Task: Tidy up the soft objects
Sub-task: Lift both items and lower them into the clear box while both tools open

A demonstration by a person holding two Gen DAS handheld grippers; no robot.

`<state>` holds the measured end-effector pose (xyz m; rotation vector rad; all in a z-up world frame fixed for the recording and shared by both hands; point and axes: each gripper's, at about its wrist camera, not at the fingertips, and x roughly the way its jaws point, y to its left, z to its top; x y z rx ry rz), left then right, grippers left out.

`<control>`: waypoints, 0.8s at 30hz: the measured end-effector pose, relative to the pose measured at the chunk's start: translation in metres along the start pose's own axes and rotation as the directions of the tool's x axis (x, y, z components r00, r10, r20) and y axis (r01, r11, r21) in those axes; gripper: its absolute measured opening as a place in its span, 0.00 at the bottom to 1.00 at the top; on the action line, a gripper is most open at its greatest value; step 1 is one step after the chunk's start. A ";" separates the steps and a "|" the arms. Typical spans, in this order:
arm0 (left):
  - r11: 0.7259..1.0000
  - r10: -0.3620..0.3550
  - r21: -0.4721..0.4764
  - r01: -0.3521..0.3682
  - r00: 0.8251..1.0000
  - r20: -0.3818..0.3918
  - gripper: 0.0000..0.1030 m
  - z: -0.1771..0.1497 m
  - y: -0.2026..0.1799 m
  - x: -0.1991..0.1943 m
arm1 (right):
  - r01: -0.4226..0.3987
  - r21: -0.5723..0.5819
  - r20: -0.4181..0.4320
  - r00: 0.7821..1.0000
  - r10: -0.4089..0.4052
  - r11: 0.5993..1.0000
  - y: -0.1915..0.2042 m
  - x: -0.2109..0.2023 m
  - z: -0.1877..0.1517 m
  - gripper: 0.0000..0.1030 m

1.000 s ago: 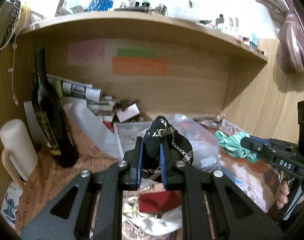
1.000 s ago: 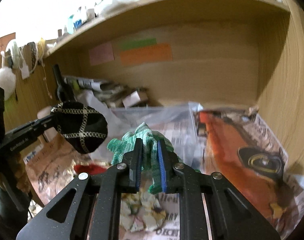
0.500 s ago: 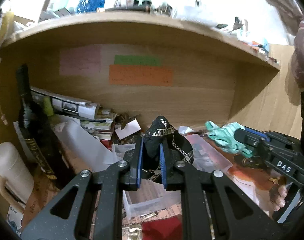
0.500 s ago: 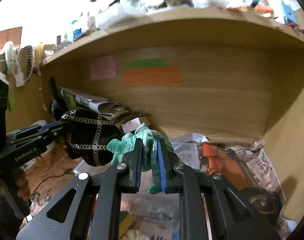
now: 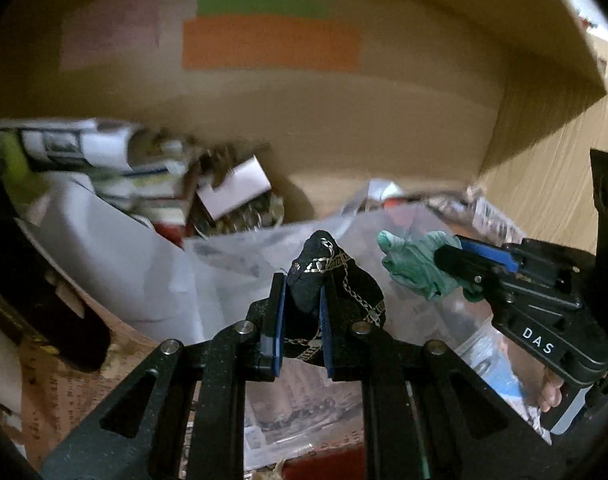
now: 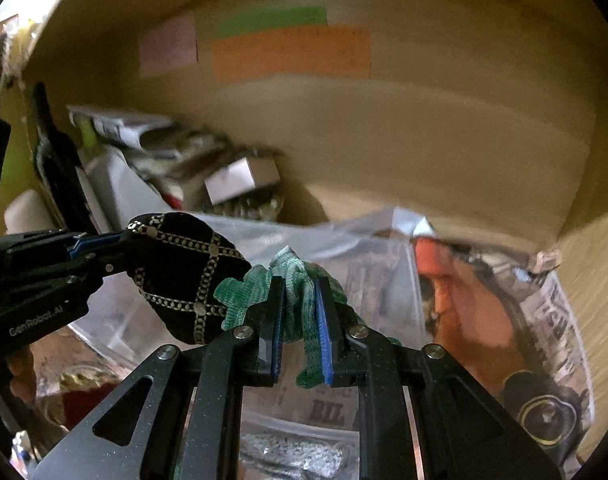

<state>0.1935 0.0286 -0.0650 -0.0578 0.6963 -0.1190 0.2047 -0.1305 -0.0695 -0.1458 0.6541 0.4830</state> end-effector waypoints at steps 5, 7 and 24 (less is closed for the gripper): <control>1.000 -0.008 0.006 0.009 0.997 -0.077 0.14 -0.002 0.002 0.024 | -0.005 -0.001 -0.069 0.998 0.005 1.000 -0.002 0.016 -0.005 0.13; 1.000 -0.006 0.011 0.007 0.996 -0.091 0.15 -0.002 0.002 0.026 | -0.007 -0.001 -0.088 0.996 0.007 1.000 -0.002 0.020 -0.007 0.13; 0.999 0.018 0.038 -0.020 0.998 0.061 0.71 0.002 -0.006 -0.047 | 0.003 -0.020 0.068 0.998 -0.002 1.000 0.008 -0.036 -0.001 0.67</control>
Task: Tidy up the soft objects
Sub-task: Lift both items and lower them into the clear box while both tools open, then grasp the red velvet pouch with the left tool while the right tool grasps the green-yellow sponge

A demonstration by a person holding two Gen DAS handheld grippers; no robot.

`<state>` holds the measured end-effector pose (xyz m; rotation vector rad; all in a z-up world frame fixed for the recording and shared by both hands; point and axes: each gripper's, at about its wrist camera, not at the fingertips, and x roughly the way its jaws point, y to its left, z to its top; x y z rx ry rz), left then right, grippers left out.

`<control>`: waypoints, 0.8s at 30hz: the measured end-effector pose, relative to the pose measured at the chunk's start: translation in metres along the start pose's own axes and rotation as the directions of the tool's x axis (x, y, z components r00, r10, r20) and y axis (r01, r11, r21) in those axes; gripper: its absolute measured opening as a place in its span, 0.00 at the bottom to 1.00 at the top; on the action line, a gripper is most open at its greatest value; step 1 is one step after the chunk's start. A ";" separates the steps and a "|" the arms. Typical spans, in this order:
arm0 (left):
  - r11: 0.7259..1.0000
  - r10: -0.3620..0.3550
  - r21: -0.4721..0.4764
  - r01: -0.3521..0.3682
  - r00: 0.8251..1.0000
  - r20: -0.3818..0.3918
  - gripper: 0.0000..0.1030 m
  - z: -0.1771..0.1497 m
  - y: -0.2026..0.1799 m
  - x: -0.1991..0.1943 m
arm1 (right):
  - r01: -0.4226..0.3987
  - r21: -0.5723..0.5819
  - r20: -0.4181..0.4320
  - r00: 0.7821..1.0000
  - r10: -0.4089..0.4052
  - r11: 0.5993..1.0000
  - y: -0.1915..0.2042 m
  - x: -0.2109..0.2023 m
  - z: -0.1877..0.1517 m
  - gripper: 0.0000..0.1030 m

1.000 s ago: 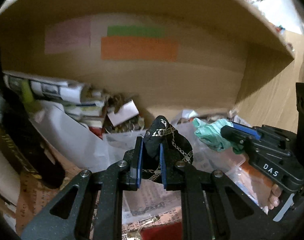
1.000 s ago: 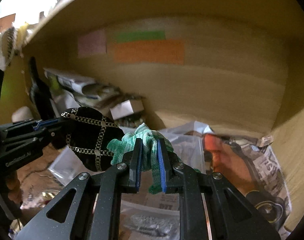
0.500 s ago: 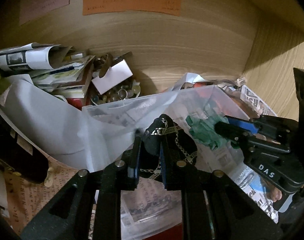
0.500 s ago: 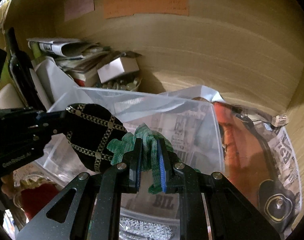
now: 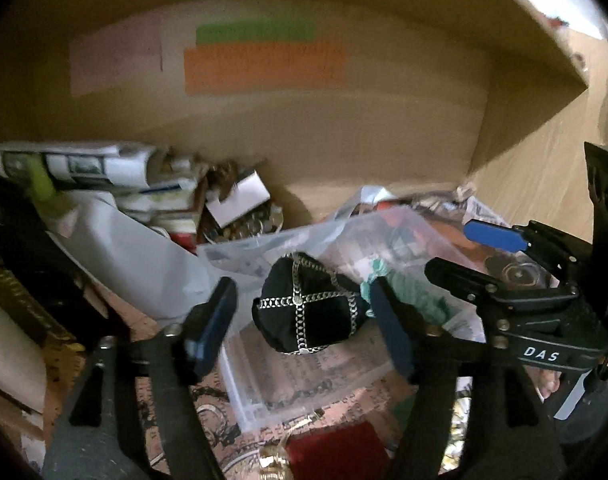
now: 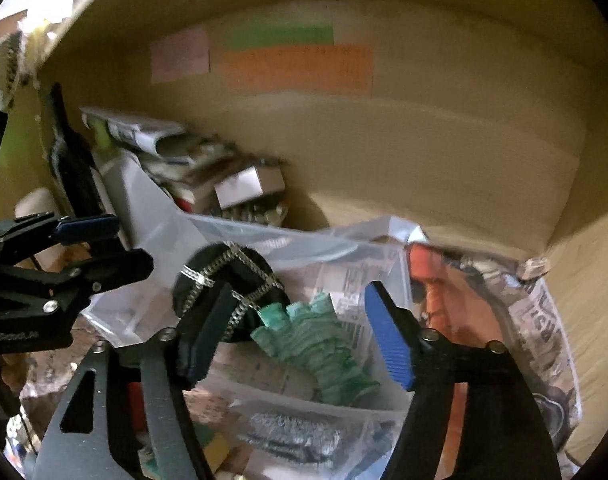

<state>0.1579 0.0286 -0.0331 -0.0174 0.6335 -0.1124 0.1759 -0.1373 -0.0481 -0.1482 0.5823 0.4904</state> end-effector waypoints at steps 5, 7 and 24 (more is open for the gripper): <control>1.000 0.022 -0.003 -0.021 0.997 0.074 0.95 -0.008 -0.001 -0.041 | -0.002 -0.012 0.083 0.997 0.003 1.000 0.007 -0.036 -0.002 0.78; 0.999 0.036 -0.005 -0.036 0.994 0.102 0.98 -0.013 -0.003 -0.053 | 0.007 -0.025 0.114 0.993 -0.004 1.000 0.011 -0.052 -0.008 0.79; 0.997 0.075 -0.003 -0.075 0.997 -0.019 1.00 -0.089 -0.002 -0.050 | -0.096 0.025 0.002 0.995 0.096 0.995 0.027 -0.053 -0.073 0.80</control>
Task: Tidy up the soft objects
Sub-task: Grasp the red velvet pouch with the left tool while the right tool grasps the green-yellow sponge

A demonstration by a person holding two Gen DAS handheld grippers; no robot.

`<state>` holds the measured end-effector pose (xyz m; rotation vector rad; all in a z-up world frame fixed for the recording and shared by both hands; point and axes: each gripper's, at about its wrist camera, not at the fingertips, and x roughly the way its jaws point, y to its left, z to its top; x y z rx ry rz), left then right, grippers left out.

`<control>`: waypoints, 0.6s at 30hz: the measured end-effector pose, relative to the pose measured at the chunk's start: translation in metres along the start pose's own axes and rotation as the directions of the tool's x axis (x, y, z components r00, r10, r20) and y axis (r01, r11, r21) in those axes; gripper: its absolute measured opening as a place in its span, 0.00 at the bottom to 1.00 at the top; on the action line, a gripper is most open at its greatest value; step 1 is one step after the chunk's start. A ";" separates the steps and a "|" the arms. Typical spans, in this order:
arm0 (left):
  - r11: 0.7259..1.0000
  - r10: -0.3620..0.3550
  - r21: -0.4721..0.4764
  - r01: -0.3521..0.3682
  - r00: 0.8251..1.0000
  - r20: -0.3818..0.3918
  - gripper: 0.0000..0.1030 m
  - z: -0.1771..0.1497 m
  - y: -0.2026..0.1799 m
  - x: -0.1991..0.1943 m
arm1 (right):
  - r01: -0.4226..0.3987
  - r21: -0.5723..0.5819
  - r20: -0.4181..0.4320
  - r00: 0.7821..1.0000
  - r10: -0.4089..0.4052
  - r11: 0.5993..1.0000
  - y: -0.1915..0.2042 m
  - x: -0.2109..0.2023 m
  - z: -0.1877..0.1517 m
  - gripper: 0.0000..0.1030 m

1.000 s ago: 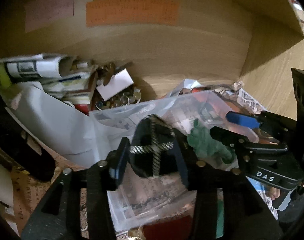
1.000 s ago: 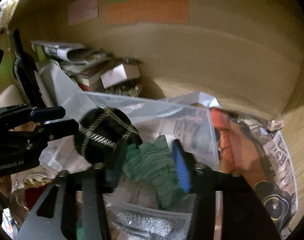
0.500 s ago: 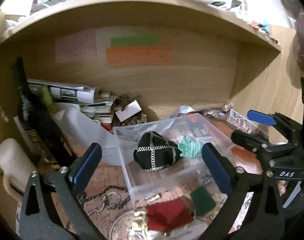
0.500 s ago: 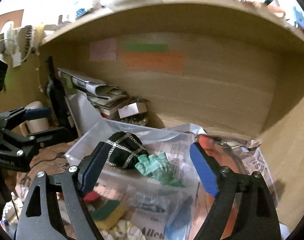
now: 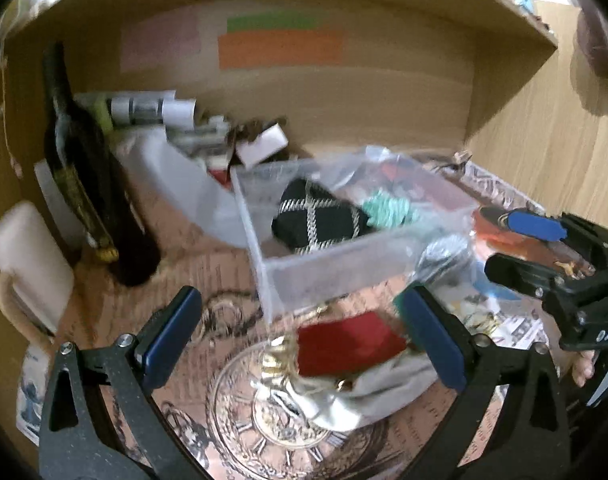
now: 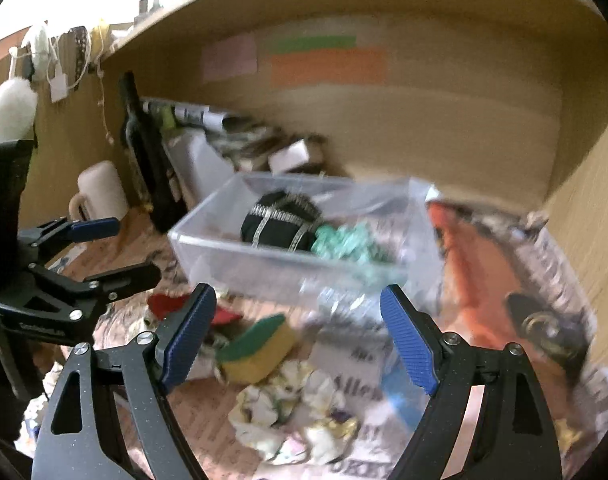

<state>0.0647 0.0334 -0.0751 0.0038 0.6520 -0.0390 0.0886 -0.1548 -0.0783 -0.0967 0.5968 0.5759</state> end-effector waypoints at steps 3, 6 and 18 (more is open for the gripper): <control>0.999 0.025 -0.023 -0.025 1.000 -0.013 0.98 -0.011 0.007 0.009 | -0.012 0.008 -0.046 0.999 0.012 1.000 0.004 0.014 -0.011 0.80; 0.999 0.014 -0.044 -0.017 0.998 -0.062 0.80 -0.020 0.015 0.019 | -0.026 0.015 -0.084 0.996 0.027 1.000 0.008 0.025 -0.020 0.71; 0.987 -0.124 -0.122 0.105 0.979 -0.161 0.46 -0.039 0.022 0.044 | -0.088 0.033 -0.179 0.980 0.092 0.996 0.013 0.044 -0.035 0.42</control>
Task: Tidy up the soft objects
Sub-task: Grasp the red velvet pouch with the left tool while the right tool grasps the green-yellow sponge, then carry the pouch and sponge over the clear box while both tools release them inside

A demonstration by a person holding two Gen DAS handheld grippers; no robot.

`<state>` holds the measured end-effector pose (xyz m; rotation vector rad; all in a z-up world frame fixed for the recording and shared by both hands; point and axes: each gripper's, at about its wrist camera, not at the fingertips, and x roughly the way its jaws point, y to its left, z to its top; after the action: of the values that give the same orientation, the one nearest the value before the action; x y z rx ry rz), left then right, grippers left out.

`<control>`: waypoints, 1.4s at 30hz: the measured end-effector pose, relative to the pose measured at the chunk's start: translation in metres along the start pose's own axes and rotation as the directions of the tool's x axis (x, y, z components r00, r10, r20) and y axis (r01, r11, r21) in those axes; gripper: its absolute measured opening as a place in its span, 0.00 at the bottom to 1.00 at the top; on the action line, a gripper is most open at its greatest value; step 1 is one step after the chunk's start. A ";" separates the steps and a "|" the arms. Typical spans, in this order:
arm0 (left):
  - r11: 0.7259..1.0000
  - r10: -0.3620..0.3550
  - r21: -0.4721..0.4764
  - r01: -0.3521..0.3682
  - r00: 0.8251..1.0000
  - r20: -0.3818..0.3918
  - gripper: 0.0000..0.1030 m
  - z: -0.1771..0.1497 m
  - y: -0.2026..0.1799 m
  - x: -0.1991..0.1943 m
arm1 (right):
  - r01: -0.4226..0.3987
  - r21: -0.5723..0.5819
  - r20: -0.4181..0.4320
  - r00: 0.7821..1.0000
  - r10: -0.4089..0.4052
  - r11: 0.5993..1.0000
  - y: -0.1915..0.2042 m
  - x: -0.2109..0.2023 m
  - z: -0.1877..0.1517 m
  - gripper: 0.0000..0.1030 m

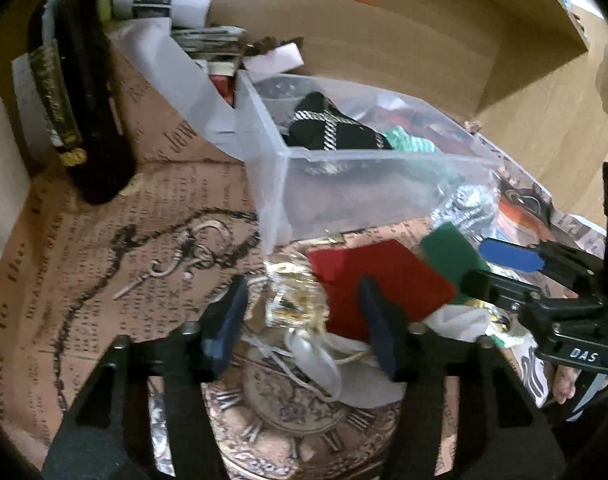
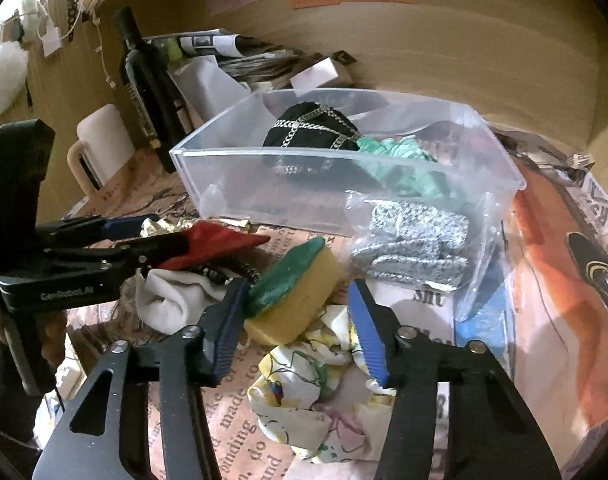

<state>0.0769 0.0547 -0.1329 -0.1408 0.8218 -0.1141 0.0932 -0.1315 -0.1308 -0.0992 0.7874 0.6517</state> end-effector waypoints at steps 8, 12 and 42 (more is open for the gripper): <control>0.999 0.011 0.046 -0.013 0.999 0.032 0.21 -0.005 -0.014 -0.009 | -0.011 -0.038 0.001 1.000 0.011 0.999 0.011 0.002 0.000 0.24; 0.998 0.020 0.058 -0.024 0.997 0.068 0.18 -0.005 -0.018 -0.023 | 0.003 -0.041 0.030 1.000 -0.002 0.999 0.011 -0.005 0.002 0.21; 0.995 0.039 0.074 -0.072 0.928 0.371 0.16 0.077 -0.031 -0.083 | 0.109 -0.010 0.347 0.933 -0.099 0.994 -0.018 -0.076 0.077 0.21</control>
<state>0.0756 0.0432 -0.0162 -0.0538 0.4428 -0.0663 0.1124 -0.1601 -0.0269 -0.0503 0.4289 0.5600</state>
